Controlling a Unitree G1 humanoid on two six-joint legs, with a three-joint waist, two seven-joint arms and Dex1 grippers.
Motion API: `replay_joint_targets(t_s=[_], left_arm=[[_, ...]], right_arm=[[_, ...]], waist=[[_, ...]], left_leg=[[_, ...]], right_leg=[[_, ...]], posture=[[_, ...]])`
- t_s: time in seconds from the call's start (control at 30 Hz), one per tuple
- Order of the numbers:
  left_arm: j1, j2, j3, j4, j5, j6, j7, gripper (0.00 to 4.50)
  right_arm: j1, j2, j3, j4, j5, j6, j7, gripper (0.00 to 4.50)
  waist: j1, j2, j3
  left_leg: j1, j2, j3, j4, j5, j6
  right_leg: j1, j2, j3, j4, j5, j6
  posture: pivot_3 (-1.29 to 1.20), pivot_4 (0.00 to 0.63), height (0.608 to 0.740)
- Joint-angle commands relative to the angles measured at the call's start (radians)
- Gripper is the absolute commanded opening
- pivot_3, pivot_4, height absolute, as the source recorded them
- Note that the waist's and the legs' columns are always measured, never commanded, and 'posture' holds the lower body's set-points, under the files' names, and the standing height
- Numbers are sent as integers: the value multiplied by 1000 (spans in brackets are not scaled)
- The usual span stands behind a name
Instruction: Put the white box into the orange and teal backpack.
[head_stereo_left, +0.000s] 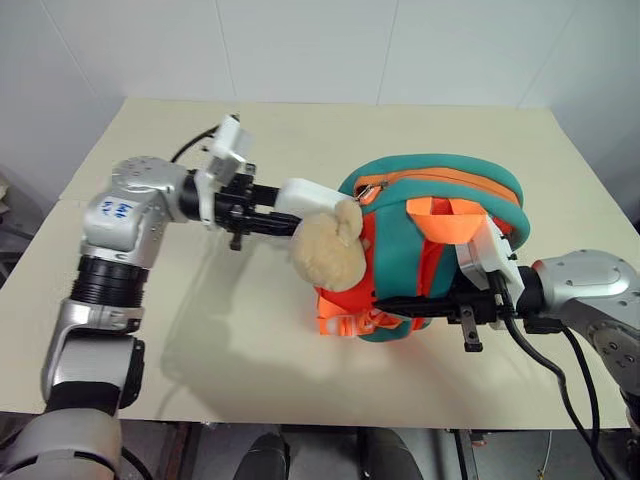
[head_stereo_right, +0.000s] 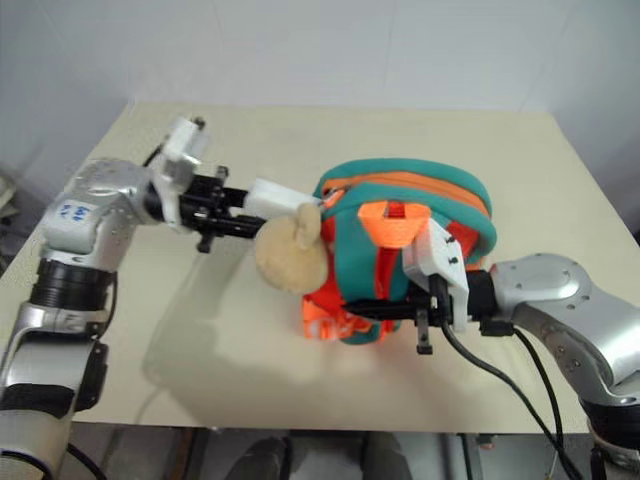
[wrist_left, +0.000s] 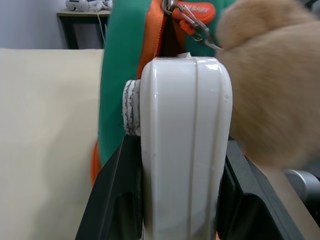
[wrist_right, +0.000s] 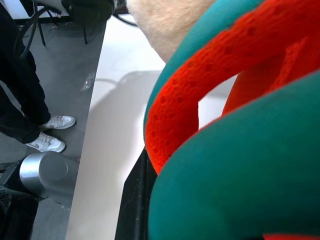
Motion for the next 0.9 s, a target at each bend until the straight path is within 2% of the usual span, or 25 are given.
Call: replay_joint_targets(t_s=[0.03,0.17,0.33,0.6,0.67,0.7,0.77,0.9], left_arm=[[-35,-53,-30,-45,32,40,65,1308],[-53,-134,-60,-14,83,75,161,1308],[-77,-197,-80,16,124,61,191,1305],[-93,-215,-124,0,171,58,150,1305],[-97,-205,-134,-11,177,74,139,2022],[-97,-199,-136,-21,177,84,132,2222],[-101,-215,-97,-22,161,78,159,2856],[-100,-140,-119,-85,173,124,108,4069]], right_arm=[[-21,15,0,-7,-7,-24,-7,550],[-22,28,4,-8,-18,-27,-7,550],[-23,39,6,-10,-29,-28,-7,550],[-25,53,6,-12,-41,-29,-9,550],[-25,54,5,-12,-42,-29,-9,550],[-25,55,6,-13,-44,-29,-10,550],[-25,58,8,-14,-46,-30,-14,550],[-23,59,9,-17,-49,-30,-16,550]], waist=[[0,0,0],[0,0,0],[0,0,0],[0,0,0],[0,0,0],[0,0,0],[0,0,0],[-4,0,0]], left_leg=[[0,0,0,0,0,0],[0,0,0,1,0,0],[0,0,0,2,0,0],[0,0,0,2,0,0],[0,0,0,2,0,0],[0,0,0,2,0,0],[0,0,0,2,0,0],[0,0,0,2,0,0]], right_leg=[[0,0,0,0,0,0],[0,0,0,1,0,0],[0,0,0,1,0,0],[1,0,1,1,0,1],[1,0,1,1,0,1],[1,0,0,1,0,1],[1,0,0,1,0,1],[0,0,1,1,0,1]], posture=[[0,150,740],[0,150,740],[0,150,740],[0,150,740],[0,150,740],[0,150,740],[0,150,740],[0,150,740]])
